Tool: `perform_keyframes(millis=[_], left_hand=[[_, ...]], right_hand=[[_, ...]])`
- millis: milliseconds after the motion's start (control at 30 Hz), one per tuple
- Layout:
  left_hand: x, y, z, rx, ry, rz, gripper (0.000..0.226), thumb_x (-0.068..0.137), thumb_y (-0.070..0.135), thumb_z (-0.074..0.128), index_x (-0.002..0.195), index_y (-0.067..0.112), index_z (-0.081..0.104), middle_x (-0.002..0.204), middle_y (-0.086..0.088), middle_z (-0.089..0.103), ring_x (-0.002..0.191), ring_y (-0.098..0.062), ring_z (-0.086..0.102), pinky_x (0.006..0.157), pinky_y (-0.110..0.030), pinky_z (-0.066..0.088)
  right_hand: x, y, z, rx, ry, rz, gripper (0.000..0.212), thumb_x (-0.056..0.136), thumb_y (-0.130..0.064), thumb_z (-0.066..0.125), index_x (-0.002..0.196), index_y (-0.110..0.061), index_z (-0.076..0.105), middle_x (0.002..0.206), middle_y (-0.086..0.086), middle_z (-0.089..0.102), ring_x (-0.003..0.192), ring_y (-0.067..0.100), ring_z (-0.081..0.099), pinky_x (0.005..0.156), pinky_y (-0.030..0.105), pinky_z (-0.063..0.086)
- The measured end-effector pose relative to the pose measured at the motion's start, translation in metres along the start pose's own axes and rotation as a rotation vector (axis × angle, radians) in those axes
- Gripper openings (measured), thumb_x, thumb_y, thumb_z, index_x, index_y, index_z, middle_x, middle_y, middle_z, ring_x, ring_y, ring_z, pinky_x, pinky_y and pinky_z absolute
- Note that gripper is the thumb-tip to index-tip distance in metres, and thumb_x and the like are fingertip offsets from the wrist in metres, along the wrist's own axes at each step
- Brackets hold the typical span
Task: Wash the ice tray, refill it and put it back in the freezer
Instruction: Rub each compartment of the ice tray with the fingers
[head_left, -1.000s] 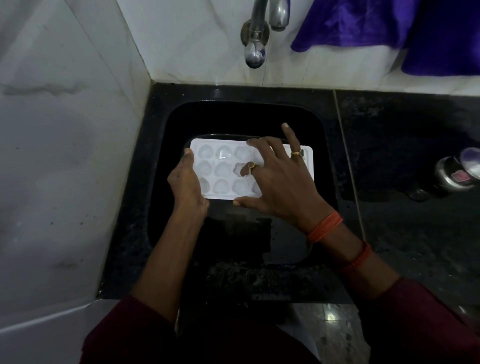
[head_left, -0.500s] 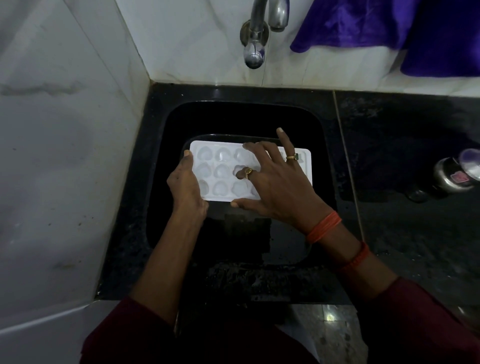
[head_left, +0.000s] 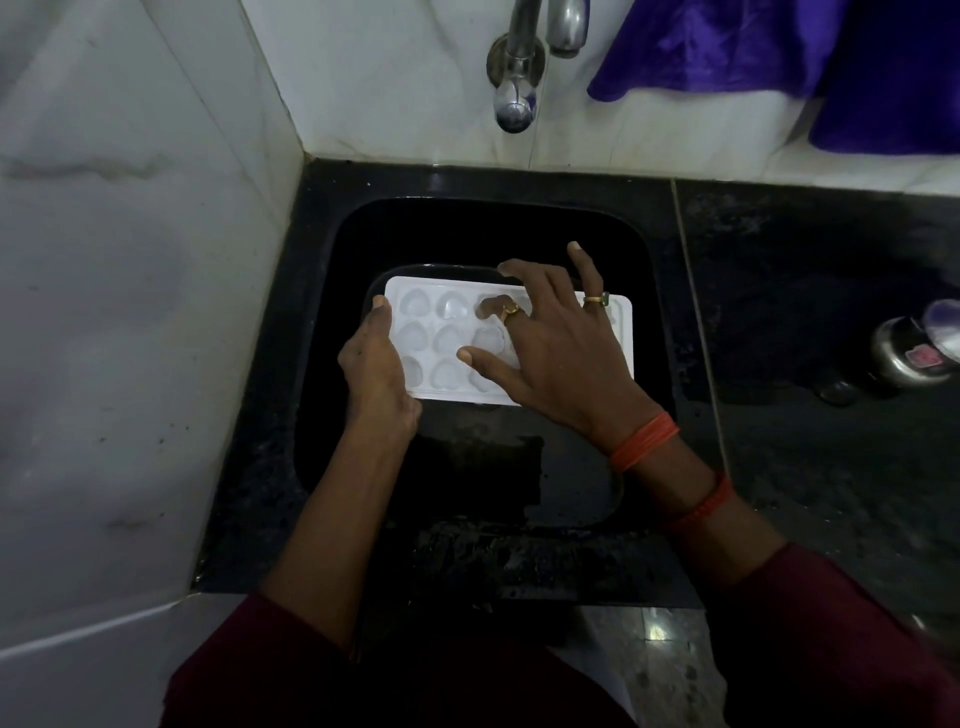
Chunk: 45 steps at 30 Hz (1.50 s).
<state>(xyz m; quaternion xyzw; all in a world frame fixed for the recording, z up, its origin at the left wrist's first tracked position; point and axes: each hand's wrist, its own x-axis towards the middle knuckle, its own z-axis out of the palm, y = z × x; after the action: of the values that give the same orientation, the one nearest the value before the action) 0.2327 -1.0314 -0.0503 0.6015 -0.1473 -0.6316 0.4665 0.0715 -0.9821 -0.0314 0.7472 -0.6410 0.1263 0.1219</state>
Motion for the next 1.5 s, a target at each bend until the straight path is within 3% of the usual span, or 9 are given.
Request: perform_keyframes(millis=[233, 467, 700, 867, 1267, 1500], left_hand=[[-0.003, 0.0, 0.002, 0.017, -0.003, 0.0, 0.027, 0.103, 0.038, 0.059, 0.103, 0.015, 0.072, 0.103, -0.008, 0.078, 0.09, -0.028, 0.077, 0.061, -0.036, 0.064], [-0.002, 0.003, 0.002, 0.018, -0.012, -0.012, 0.03, 0.102, 0.039, 0.06, 0.107, 0.013, 0.072, 0.105, -0.011, 0.078, 0.09, -0.031, 0.077, 0.062, -0.039, 0.064], [-0.004, 0.003, 0.003, 0.006, -0.015, 0.004, 0.027, 0.102, 0.038, 0.06, 0.102, 0.014, 0.073, 0.102, -0.008, 0.078, 0.089, -0.029, 0.077, 0.06, -0.037, 0.062], [-0.006, 0.003, 0.005, 0.021, -0.003, -0.001, 0.026, 0.102, 0.039, 0.06, 0.101, 0.015, 0.072, 0.093, -0.005, 0.078, 0.076, -0.023, 0.076, 0.053, -0.032, 0.06], [-0.01, 0.003, 0.007, 0.016, -0.016, -0.011, 0.027, 0.103, 0.039, 0.06, 0.101, 0.015, 0.072, 0.104, -0.009, 0.078, 0.088, -0.029, 0.077, 0.06, -0.038, 0.063], [-0.013, 0.003, 0.008, 0.022, -0.007, -0.01, 0.027, 0.102, 0.038, 0.061, 0.102, 0.014, 0.072, 0.101, -0.009, 0.078, 0.086, -0.03, 0.076, 0.055, -0.036, 0.062]], right_hand=[[0.003, -0.003, 0.006, -0.027, -0.034, 0.013, 0.053, 0.089, -0.061, 0.053, 0.111, -0.016, 0.072, 0.139, 0.011, 0.054, 0.131, 0.028, 0.049, 0.121, 0.056, 0.01], [0.007, -0.002, 0.008, -0.035, -0.085, 0.006, 0.059, 0.089, -0.064, 0.046, 0.114, -0.018, 0.073, 0.14, 0.013, 0.054, 0.132, 0.032, 0.048, 0.121, 0.059, 0.01], [0.011, 0.001, 0.001, -0.012, -0.01, 0.01, 0.052, 0.082, -0.064, 0.061, 0.104, -0.019, 0.075, 0.137, 0.012, 0.057, 0.13, 0.031, 0.049, 0.121, 0.057, 0.009], [0.008, 0.003, 0.003, -0.041, -0.061, -0.004, 0.055, 0.087, -0.065, 0.053, 0.11, -0.02, 0.074, 0.14, 0.013, 0.054, 0.132, 0.032, 0.048, 0.121, 0.058, 0.008], [0.008, 0.007, -0.006, -0.105, -0.092, 0.025, 0.059, 0.085, -0.072, 0.051, 0.11, -0.023, 0.074, 0.14, 0.014, 0.053, 0.131, 0.033, 0.047, 0.121, 0.061, 0.01], [0.006, 0.005, -0.005, -0.115, -0.158, 0.03, 0.064, 0.088, -0.072, 0.04, 0.115, -0.025, 0.074, 0.143, 0.015, 0.052, 0.132, 0.033, 0.047, 0.121, 0.061, 0.008]])
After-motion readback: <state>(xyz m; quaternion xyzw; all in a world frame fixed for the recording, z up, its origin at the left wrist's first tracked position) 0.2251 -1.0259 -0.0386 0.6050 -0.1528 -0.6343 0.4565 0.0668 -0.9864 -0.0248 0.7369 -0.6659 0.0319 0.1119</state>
